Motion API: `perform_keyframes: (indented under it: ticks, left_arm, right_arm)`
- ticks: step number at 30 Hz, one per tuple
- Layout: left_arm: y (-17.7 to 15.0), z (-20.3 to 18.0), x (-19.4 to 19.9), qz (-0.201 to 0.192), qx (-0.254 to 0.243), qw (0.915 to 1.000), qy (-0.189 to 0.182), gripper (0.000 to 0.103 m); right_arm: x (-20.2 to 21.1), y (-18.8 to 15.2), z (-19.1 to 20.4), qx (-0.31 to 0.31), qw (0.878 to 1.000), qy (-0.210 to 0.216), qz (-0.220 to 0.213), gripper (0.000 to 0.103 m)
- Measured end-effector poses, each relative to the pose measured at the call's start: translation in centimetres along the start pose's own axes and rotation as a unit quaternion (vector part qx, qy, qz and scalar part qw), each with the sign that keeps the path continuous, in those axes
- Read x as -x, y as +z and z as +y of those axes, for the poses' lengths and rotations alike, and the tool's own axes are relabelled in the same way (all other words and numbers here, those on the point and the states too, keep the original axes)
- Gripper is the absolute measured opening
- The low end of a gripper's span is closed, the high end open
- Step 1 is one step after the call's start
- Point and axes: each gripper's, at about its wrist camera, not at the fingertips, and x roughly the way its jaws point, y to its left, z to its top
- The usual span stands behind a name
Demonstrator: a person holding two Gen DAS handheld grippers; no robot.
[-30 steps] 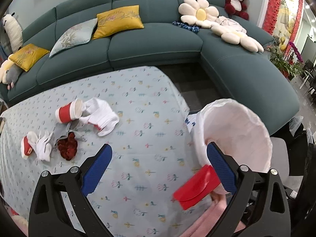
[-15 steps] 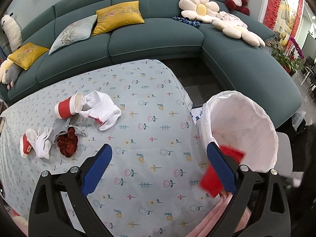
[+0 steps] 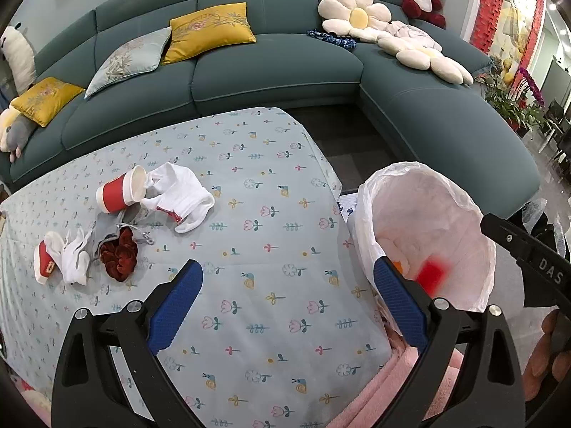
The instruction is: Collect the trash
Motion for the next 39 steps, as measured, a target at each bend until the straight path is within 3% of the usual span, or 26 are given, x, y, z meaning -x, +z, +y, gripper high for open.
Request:
perform_keyframes:
  ticks: [6,18,28,39]
  left_arm:
    - [-0.2,1.1,0.7,-0.004,0.008,1.0,0.0,0.092]
    - [-0.9,7.1,2.1,-0.012,0.053,0.9984,0.015,0.092]
    - [-2.6,15.4,2.3,-0.006,0.112,0.9929,0.042,0.092]
    - [-5.0,25.5,1.3,0.013,0.191,0.9781,0.082,0.092]
  right_arm:
    - [0.6,-0.3,2.7,0.025,1.0,0.016,-0.001,0.041]
    - [1.1,-2.0,10.5,0.091,0.995,0.039,0.007,0.046]
    - [0.1,-3.5,17.7,0.132,0.989,0.06,0.017,0.047]
    - [-2.9,-5.9,25.5,0.176,0.98,0.082,0.044,0.047]
